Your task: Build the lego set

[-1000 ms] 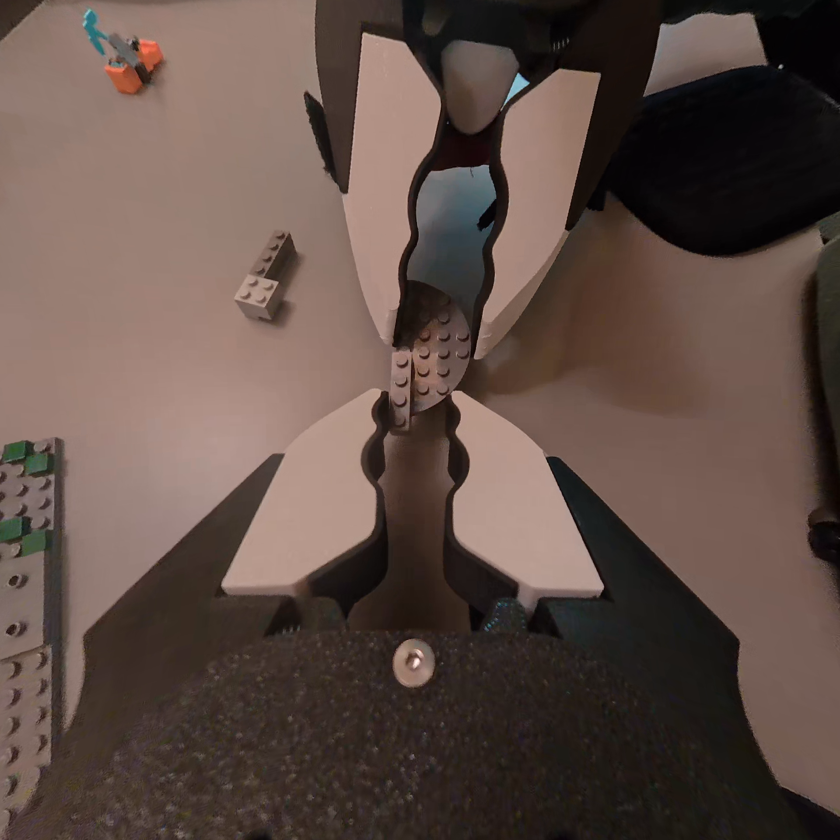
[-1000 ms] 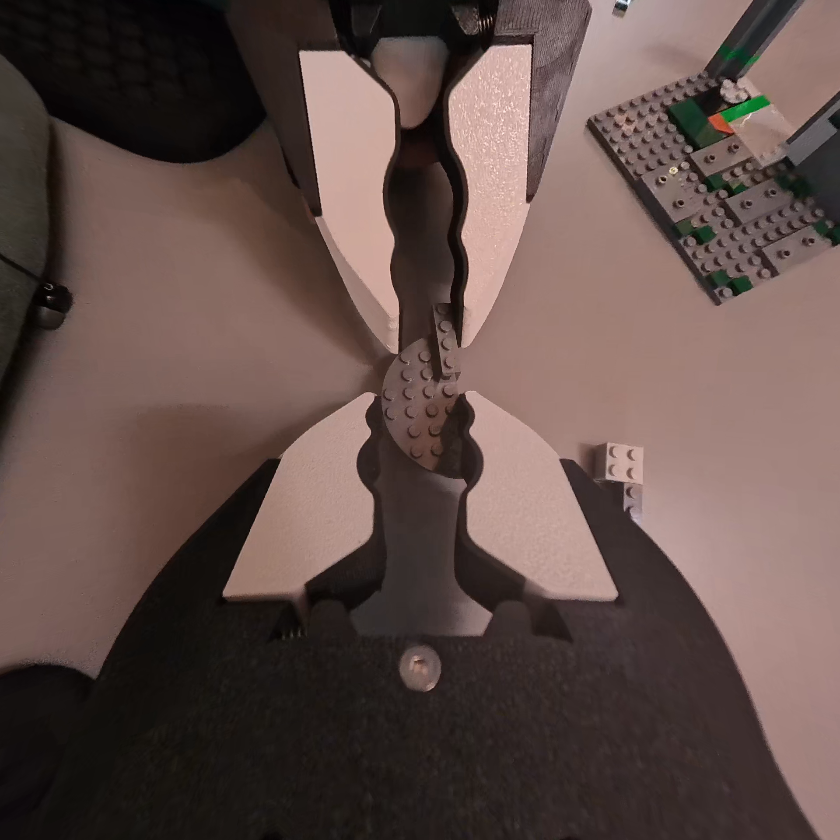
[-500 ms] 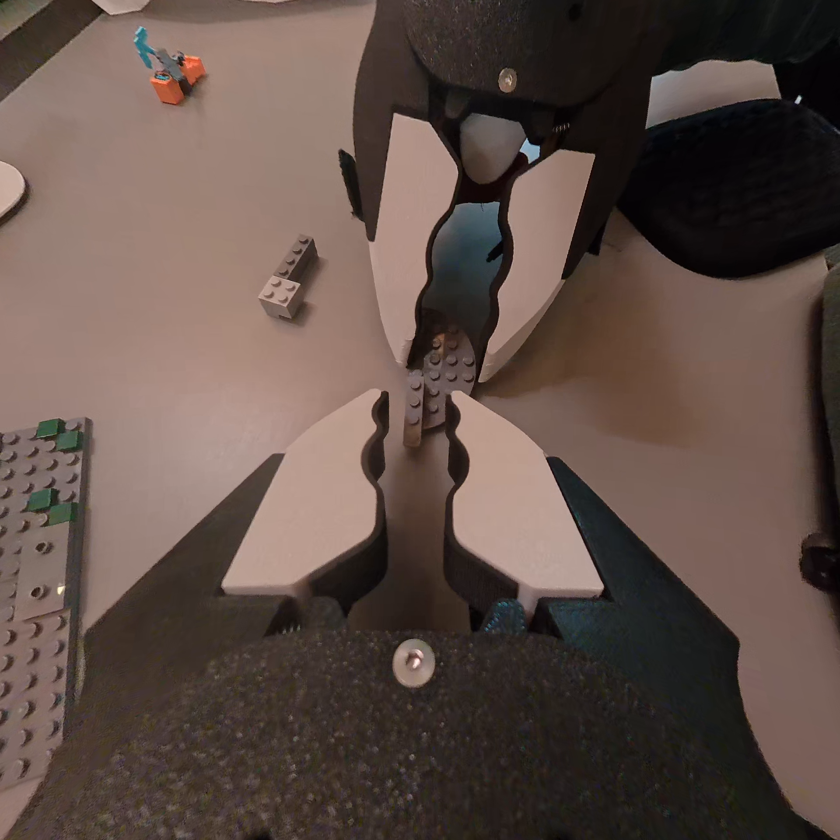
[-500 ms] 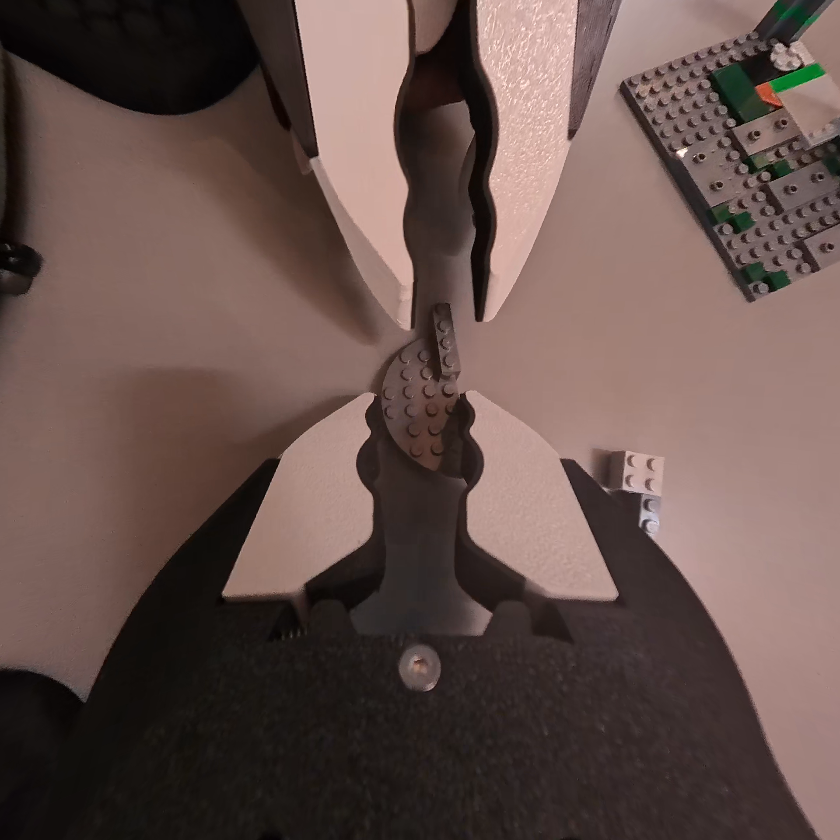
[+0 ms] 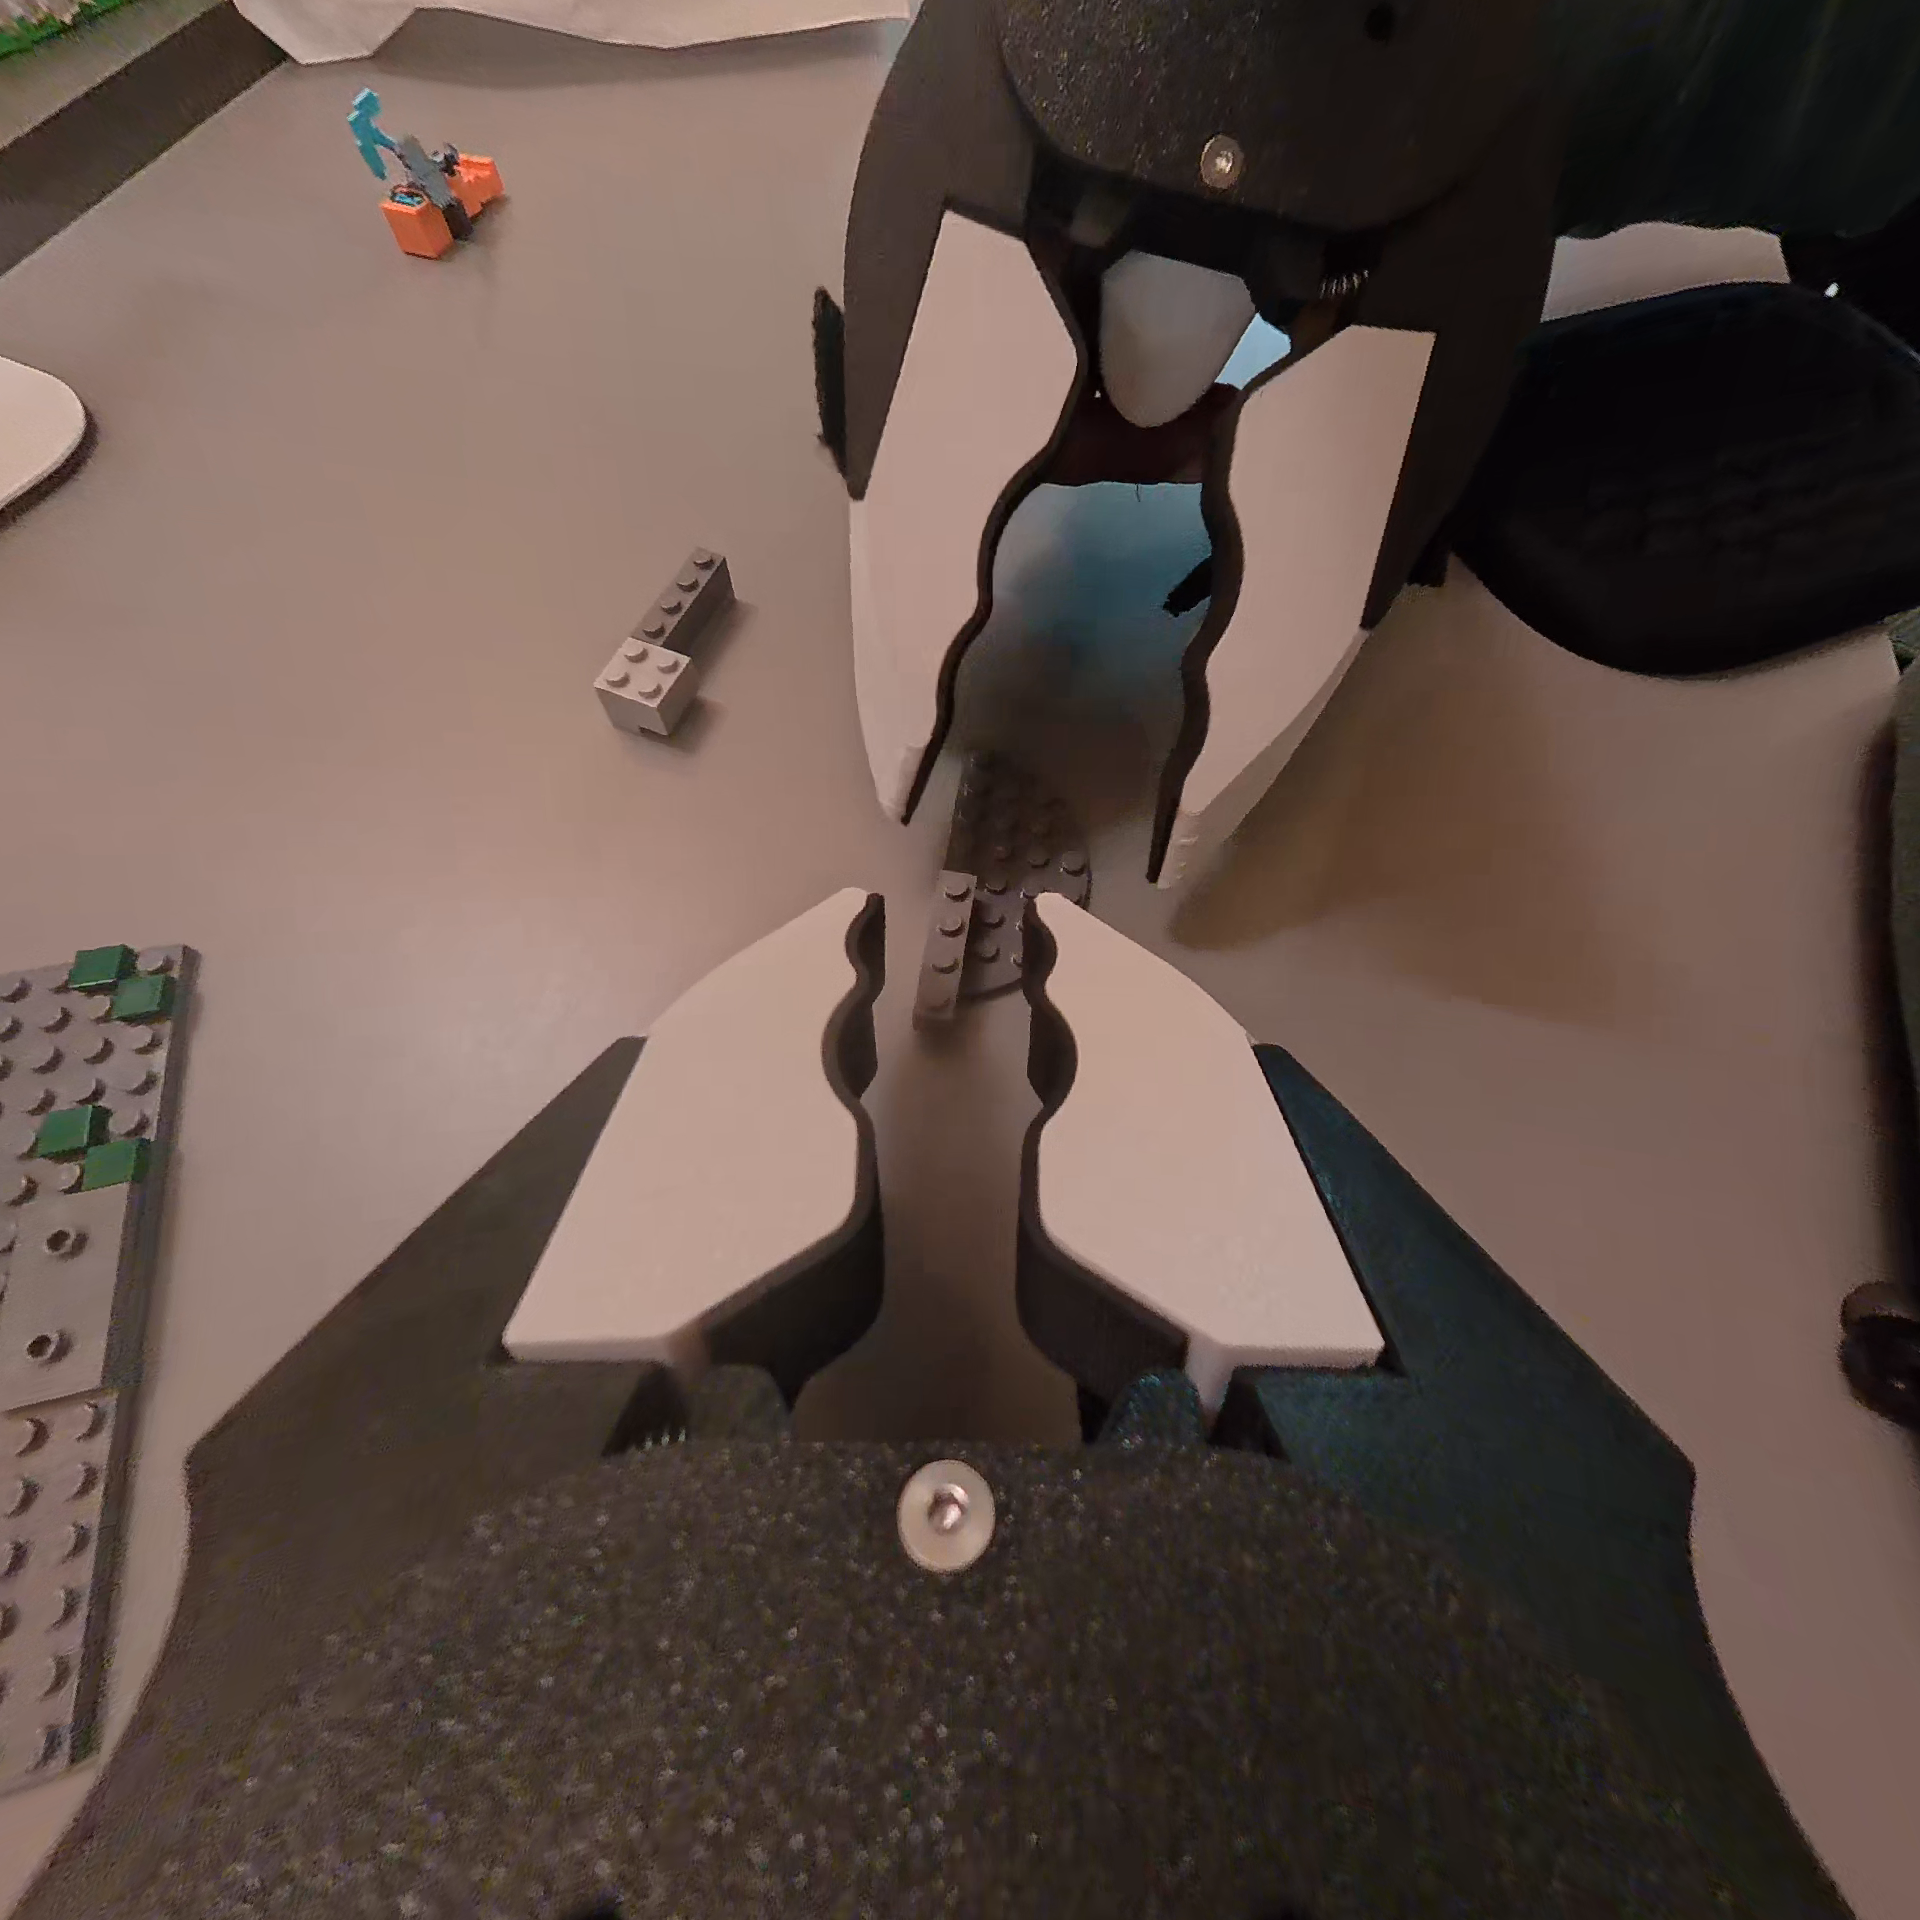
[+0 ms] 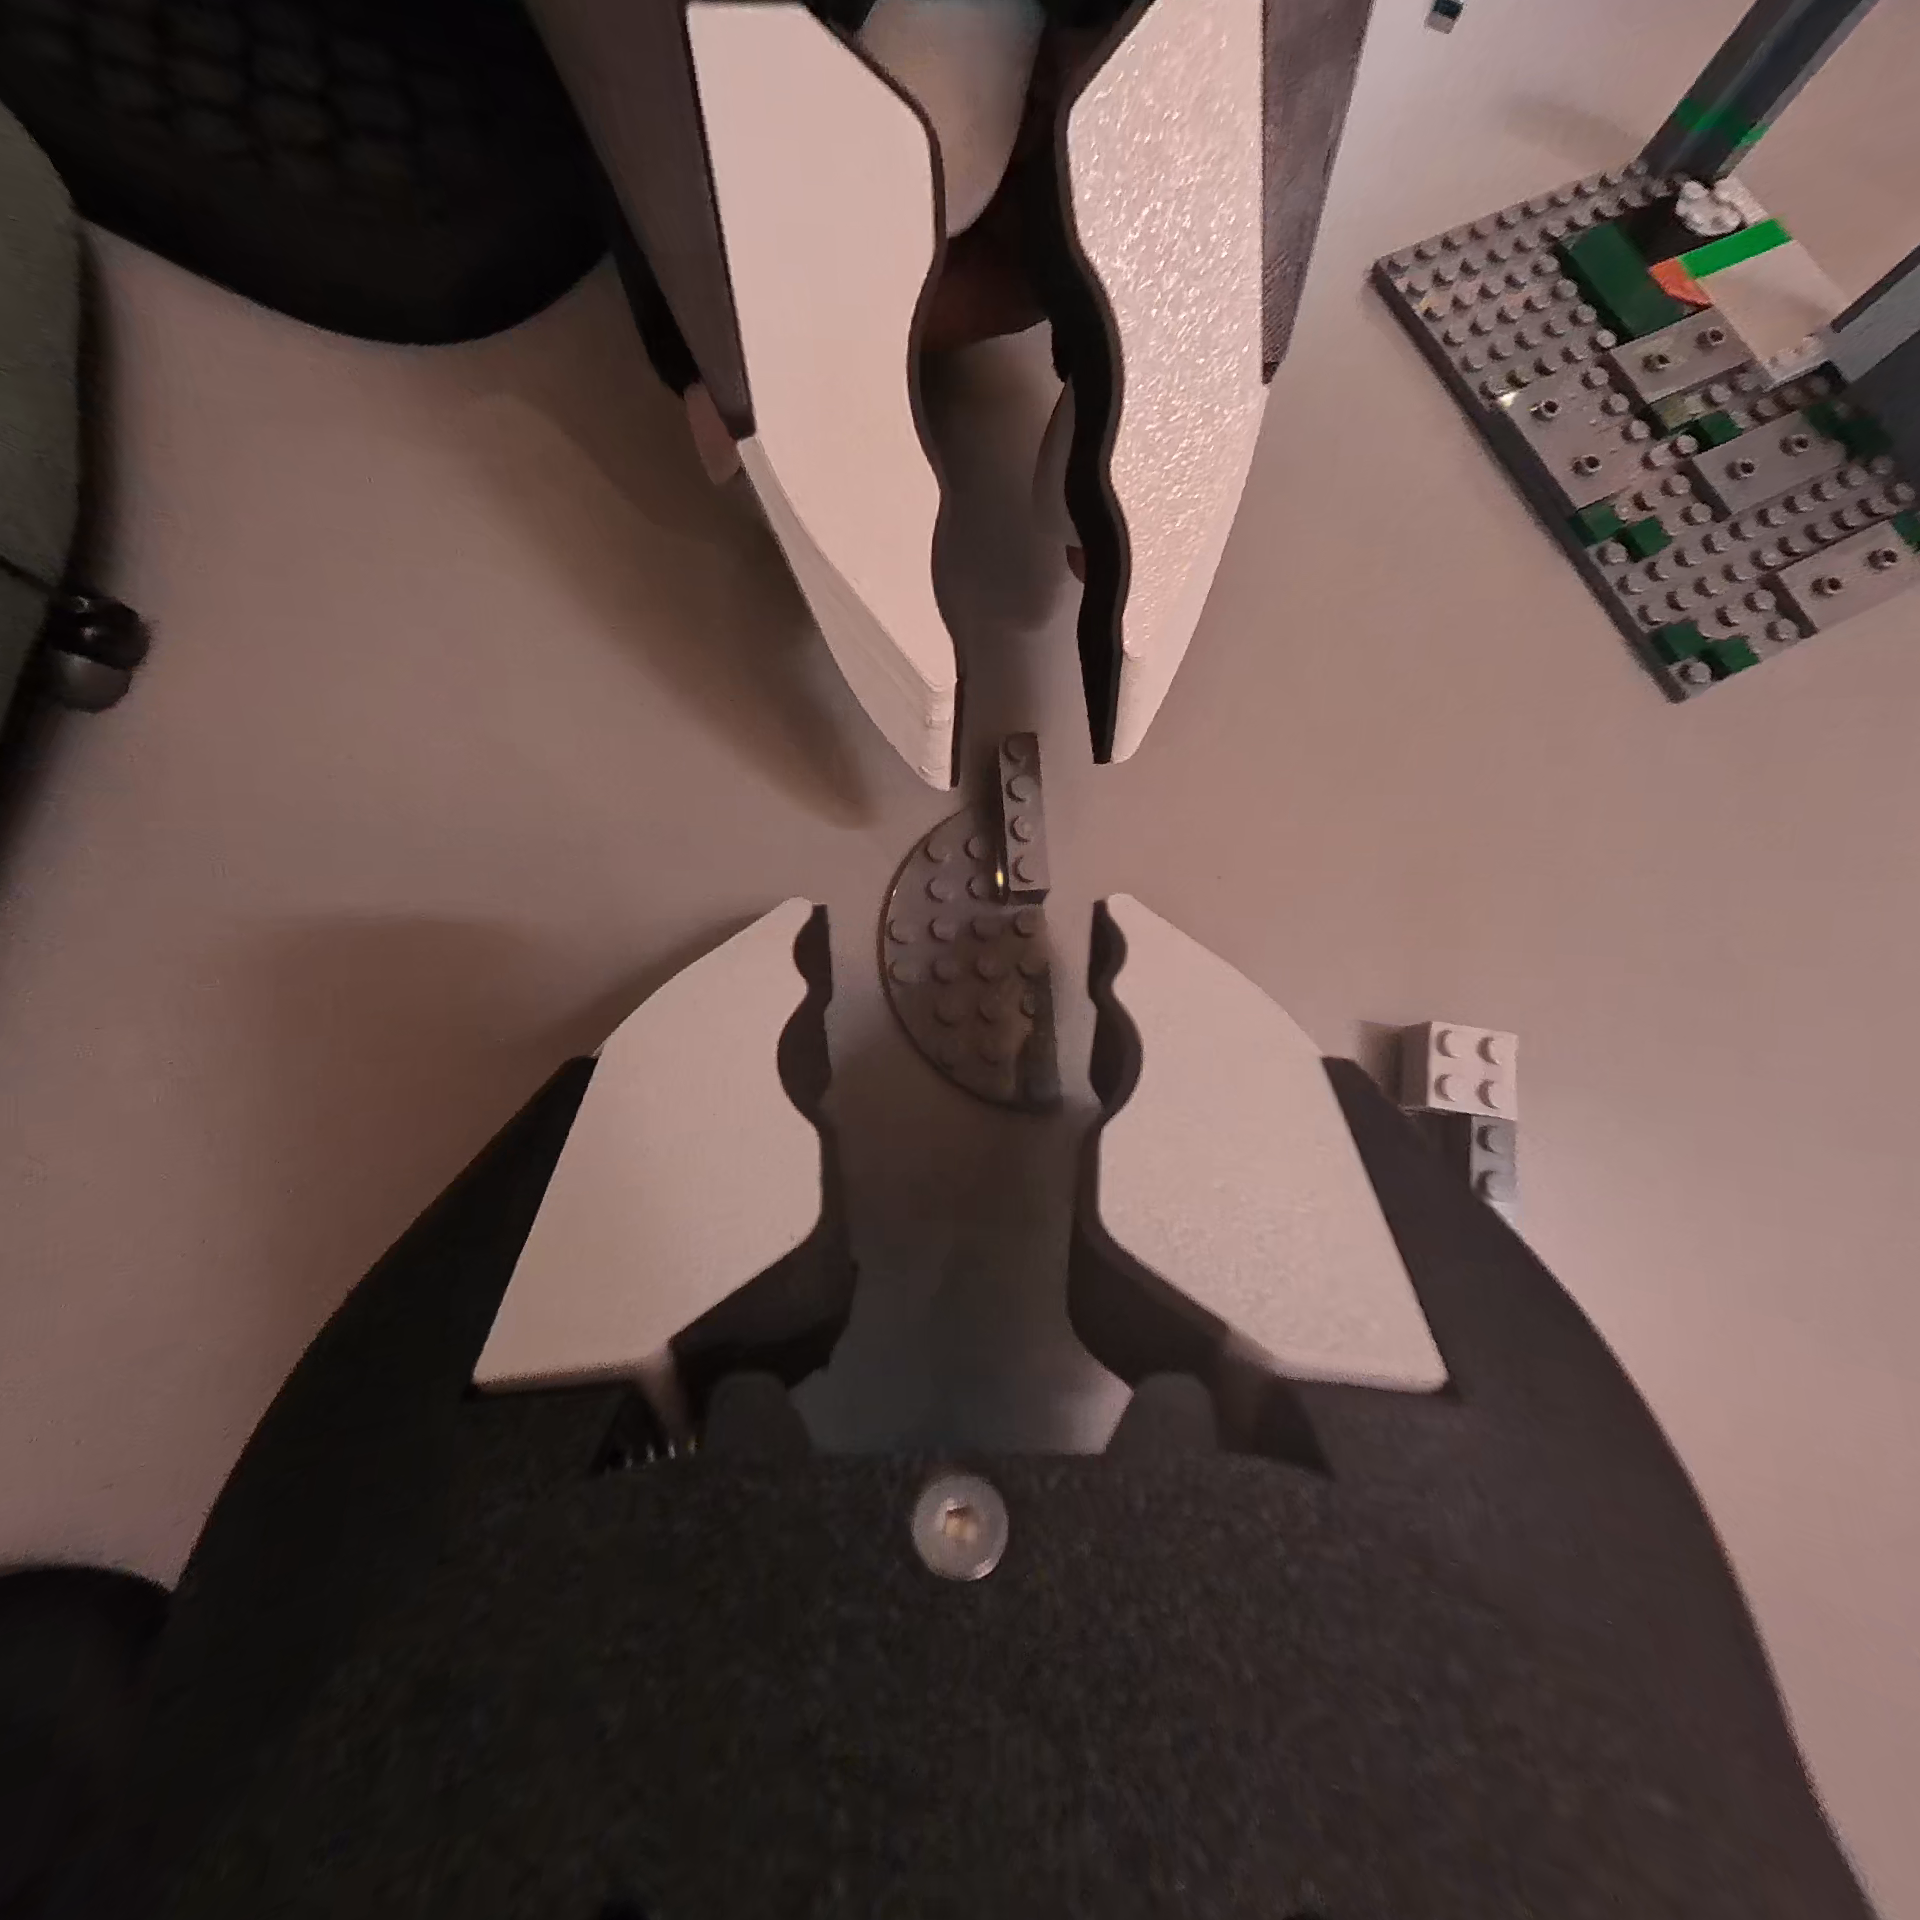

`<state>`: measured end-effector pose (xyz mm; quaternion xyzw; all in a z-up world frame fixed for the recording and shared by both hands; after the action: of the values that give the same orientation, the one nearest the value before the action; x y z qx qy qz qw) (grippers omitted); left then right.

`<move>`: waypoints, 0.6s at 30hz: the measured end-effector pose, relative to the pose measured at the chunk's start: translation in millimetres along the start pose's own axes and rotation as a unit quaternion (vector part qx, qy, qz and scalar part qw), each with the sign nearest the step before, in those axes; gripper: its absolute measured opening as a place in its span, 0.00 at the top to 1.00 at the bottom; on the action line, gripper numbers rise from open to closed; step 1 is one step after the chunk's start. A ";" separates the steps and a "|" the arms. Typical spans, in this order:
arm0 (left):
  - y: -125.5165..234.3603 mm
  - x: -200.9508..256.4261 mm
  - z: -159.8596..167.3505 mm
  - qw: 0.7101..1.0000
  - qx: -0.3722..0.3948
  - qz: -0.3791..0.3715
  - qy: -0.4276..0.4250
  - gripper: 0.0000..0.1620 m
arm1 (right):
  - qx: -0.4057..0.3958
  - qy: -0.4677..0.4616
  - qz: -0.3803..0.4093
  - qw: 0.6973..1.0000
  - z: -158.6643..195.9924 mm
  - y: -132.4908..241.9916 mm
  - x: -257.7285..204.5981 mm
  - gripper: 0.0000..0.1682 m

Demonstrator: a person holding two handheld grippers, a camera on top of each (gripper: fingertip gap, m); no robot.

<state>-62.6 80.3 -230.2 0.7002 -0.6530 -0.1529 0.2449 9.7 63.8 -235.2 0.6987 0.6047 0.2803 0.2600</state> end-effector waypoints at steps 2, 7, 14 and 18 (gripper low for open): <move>1.0 -1.2 -0.5 1.000 0.004 -0.005 0.003 0.85 | 0.009 -0.009 0.009 1.000 -2.5 3.2 1.6 0.67; 7.1 -6.4 -3.9 0.999 0.026 -0.022 0.010 0.89 | 0.067 -0.034 0.052 0.996 -11.4 24.6 14.2 0.76; 11.9 -9.4 -4.4 0.998 0.040 -0.042 0.000 1.00 | 0.119 -0.069 0.130 0.982 -2.9 58.0 34.8 0.97; 16.7 -15.8 -7.9 0.995 0.053 -0.078 -0.003 1.00 | 0.121 -0.079 0.184 0.972 9.9 74.3 49.6 1.00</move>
<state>-74.0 96.7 -216.3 0.7608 -0.6040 -0.1390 0.1924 74.1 102.7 -186.2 0.8440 0.4733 0.1917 0.1642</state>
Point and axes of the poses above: each gripper's, where its closed fingertips meet, y back along the fingers, z out of its underside, x = y × z across the jaws, the point moved 4 cm from there along y, back along the fingers, and after that the axes turned 3 degrees about y, right-handed, at the moved point
